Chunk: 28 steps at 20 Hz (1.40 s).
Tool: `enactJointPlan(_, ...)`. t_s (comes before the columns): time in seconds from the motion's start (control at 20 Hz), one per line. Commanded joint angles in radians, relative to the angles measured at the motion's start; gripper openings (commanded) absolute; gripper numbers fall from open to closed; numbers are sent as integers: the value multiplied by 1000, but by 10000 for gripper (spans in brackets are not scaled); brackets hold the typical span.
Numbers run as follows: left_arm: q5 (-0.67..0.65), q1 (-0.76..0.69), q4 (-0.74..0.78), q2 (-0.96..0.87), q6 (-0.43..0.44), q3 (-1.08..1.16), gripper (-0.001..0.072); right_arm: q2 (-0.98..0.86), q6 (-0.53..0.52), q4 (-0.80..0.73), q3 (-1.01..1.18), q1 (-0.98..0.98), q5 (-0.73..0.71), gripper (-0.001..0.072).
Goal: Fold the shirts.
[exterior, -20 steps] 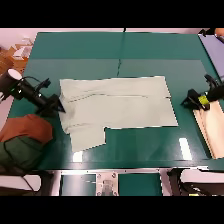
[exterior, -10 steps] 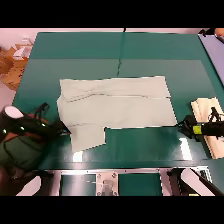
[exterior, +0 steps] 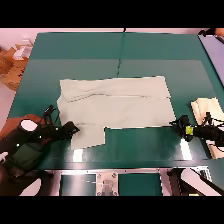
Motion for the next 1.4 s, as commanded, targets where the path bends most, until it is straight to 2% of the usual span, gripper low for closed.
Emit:
enactJointPlan(0.0,-33,-21,-108,2,74,-2,351,-74,-63,64,-6,10,-35,336)
enactJointPlan(0.05,-52,-21,-107,2,79,2,135,-89,-63,73,-6,24,-58,335)
enactJointPlan(0.1,-64,-21,-108,2,98,6,29,-101,-63,88,-6,42,-88,335)
enactJointPlan(0.25,-61,-21,-117,2,100,7,28,-132,-63,164,-4,113,-170,331)
enactJointPlan(0.3,-62,-21,-117,2,115,13,28,-135,-68,183,-3,140,-184,274)
enactJointPlan(0.35,-74,-21,-117,2,127,28,27,-134,-97,186,0,159,-192,79)
enactJointPlan(0.4,-96,-21,-116,2,130,53,27,-133,-117,185,6,166,-185,21)
enactJointPlan(0.55,-208,-21,-109,8,133,159,26,-95,-137,127,51,133,-84,19)
enactJointPlan(0.85,-354,-21,60,128,-13,375,27,118,40,-153,97,29,44,19)
enactJointPlan(0.95,-441,-22,66,128,-31,426,26,160,48,-158,97,29,82,19)
enactJointPlan(1.05,-473,-22,67,128,-41,467,26,198,48,-156,109,29,103,19)
enactJointPlan(1.2,-423,-21,67,114,-39,523,27,215,54,-102,168,40,97,19)
enactJointPlan(1.35,-386,-21,66,17,3,586,27,161,58,-72,278,145,42,19)
